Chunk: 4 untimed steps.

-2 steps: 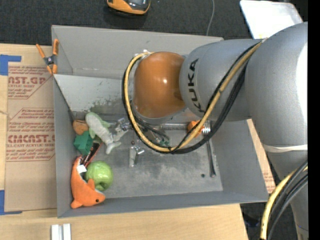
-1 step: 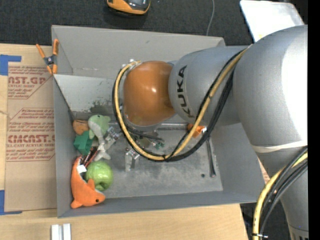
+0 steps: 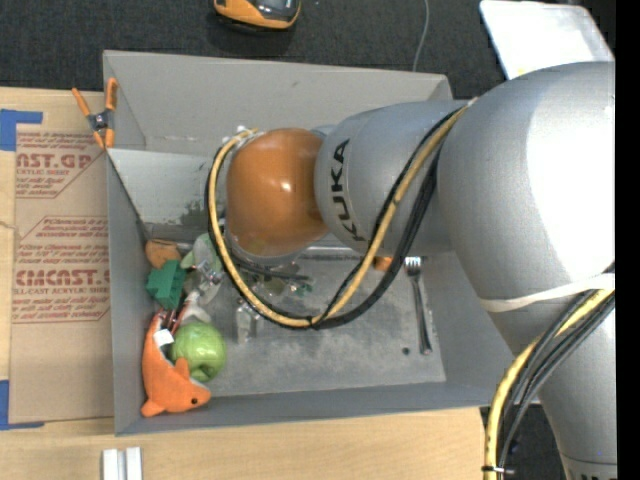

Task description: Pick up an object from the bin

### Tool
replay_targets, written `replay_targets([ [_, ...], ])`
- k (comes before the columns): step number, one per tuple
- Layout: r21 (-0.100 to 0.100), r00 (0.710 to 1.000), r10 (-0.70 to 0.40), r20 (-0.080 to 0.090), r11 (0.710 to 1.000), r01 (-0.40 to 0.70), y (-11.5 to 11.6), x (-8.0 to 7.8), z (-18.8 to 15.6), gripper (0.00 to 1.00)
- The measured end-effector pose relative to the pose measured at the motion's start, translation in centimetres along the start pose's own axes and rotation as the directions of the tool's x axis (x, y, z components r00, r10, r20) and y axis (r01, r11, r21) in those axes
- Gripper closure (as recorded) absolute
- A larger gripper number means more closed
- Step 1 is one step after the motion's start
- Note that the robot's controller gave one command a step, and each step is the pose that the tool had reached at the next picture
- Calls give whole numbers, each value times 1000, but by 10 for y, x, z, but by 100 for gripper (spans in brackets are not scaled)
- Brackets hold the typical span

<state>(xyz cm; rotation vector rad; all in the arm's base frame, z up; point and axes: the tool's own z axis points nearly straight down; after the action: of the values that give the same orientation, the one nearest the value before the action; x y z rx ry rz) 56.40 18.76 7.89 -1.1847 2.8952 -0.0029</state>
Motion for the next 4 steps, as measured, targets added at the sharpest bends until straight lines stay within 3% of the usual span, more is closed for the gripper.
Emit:
replay_targets([
  [1,-2,932,363,-3,932,-363,2,-21,2,0],
  [2,5,981,193,8,981,-193,8,-20,1,0],
  [3,4,982,-191,7,982,191,-3,-31,2,0],
  [4,16,852,-523,12,852,523,13,-25,1,0],
])
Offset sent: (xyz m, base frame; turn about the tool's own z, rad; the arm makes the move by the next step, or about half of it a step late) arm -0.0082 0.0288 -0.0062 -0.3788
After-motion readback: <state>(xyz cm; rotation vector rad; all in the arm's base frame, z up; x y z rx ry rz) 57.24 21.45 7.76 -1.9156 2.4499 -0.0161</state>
